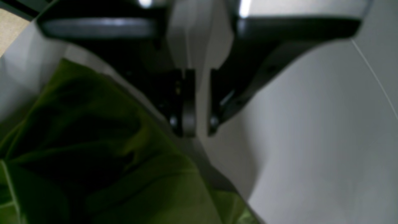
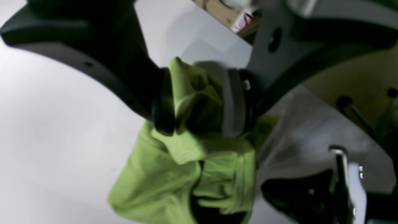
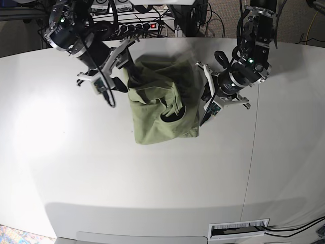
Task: Fold the T-shirt properly
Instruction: 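Lower the right gripper onto the bundle edge beside the left gripper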
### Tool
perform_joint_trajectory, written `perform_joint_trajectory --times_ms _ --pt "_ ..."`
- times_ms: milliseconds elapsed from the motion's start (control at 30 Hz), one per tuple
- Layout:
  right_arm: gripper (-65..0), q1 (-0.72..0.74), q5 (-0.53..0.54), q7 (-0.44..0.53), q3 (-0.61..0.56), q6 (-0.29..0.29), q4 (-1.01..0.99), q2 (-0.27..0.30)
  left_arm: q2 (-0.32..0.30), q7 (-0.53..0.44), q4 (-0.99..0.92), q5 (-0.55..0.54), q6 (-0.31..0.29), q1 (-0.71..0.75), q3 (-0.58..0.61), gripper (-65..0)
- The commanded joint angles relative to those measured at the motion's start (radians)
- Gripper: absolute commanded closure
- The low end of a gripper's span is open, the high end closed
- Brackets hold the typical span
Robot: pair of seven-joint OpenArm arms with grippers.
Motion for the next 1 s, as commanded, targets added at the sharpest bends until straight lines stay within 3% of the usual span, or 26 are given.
perform_joint_trajectory --times_ms 0,267,433,733,967 --pt "-26.3 0.003 -0.014 0.040 -0.013 0.005 0.018 0.003 -0.002 -0.021 0.019 -0.006 0.003 -0.010 -0.002 -7.6" --pt "-24.9 0.006 -0.114 0.081 -0.034 0.005 0.018 0.003 -0.002 -0.021 0.019 -0.006 0.003 -0.010 -0.002 -7.6" --pt "0.0 0.005 -0.093 0.081 -0.036 0.005 0.018 0.003 -0.002 -0.022 0.019 -0.006 0.003 -0.010 -0.002 -7.6" --pt "0.0 0.006 0.093 0.090 -0.043 0.006 0.018 0.003 -0.003 -0.022 0.019 0.049 0.003 -0.011 -0.002 -7.6" --pt "0.0 0.045 0.106 0.162 -0.206 0.009 -0.114 0.003 -0.003 -0.021 0.019 0.079 0.003 -0.011 -0.002 -7.6"
